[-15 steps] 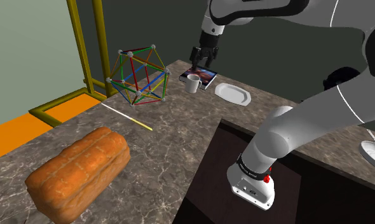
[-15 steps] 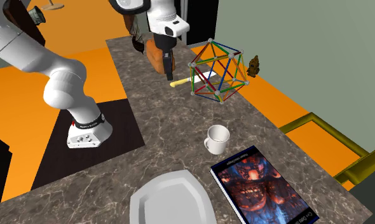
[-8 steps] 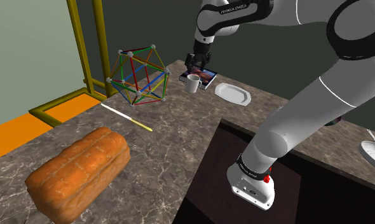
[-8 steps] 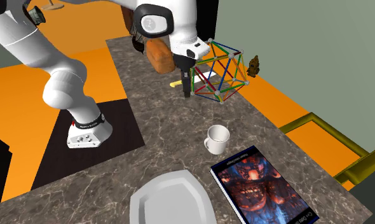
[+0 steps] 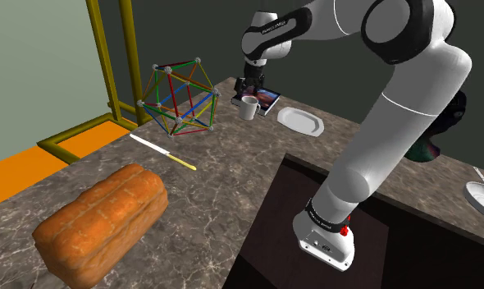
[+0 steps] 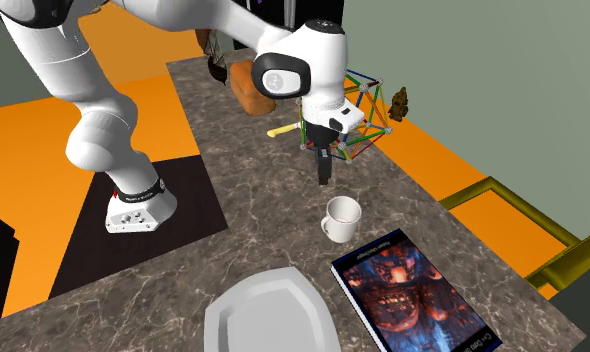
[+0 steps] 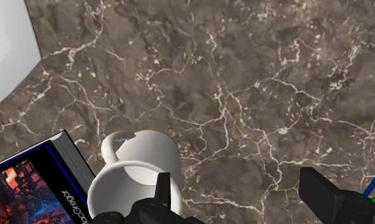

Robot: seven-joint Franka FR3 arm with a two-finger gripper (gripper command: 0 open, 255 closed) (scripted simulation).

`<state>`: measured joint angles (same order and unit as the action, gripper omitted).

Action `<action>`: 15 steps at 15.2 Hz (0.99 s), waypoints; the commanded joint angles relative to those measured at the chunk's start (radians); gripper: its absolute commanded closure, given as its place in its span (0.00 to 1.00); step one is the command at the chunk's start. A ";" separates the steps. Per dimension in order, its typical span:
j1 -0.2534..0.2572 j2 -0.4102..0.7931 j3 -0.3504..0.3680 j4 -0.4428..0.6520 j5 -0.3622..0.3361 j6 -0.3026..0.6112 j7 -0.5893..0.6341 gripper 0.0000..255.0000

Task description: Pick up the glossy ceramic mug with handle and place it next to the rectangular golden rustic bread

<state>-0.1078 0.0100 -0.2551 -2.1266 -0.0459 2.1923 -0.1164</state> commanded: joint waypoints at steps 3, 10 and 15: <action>-0.024 0.148 -0.017 0.103 0.034 0.044 -0.045 0.00; -0.047 0.260 -0.017 0.153 0.065 0.106 -0.075 0.00; -0.052 0.290 -0.014 0.142 0.076 0.145 -0.081 0.00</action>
<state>-0.1592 0.2976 -0.2694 -1.9838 0.0289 2.3340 -0.1976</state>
